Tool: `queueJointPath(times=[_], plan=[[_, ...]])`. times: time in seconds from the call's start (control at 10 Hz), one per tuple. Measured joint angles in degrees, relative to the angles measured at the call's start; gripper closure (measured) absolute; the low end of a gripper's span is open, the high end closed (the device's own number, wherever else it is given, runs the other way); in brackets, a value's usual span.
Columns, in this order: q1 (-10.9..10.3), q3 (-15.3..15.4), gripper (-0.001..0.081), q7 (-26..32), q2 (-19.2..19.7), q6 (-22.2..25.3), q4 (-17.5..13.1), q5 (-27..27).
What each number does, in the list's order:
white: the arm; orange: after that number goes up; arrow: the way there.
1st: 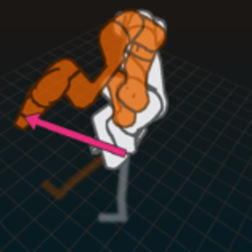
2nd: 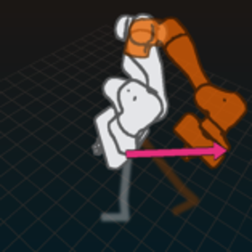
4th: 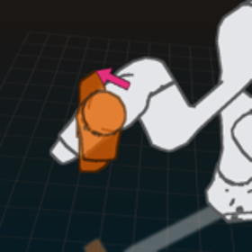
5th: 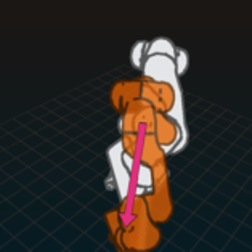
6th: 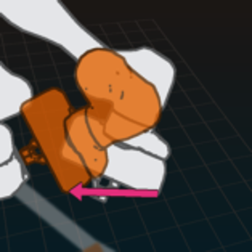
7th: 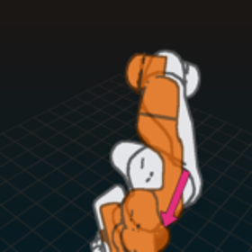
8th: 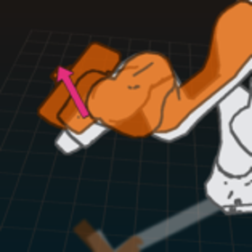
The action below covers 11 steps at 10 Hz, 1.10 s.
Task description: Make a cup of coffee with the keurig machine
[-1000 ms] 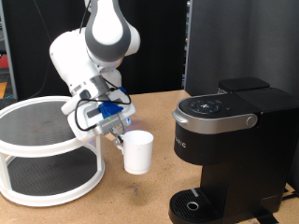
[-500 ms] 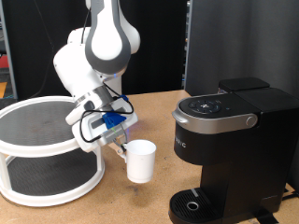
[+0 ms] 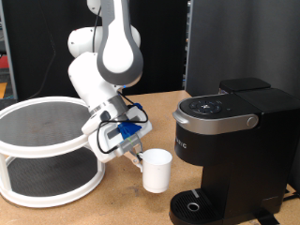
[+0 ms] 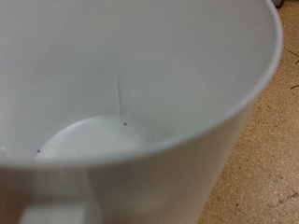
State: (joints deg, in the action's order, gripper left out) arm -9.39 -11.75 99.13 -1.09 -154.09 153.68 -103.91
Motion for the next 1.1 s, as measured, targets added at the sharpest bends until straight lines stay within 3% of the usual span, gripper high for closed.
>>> queueJointPath(times=[0.4,1.1], plan=[[-1.52,3.19,0.0738,4.40,4.68,-0.84,-4.15,-9.74],[-3.92,6.83,0.0738,8.97,8.99,-3.27,-8.37,-19.77]])
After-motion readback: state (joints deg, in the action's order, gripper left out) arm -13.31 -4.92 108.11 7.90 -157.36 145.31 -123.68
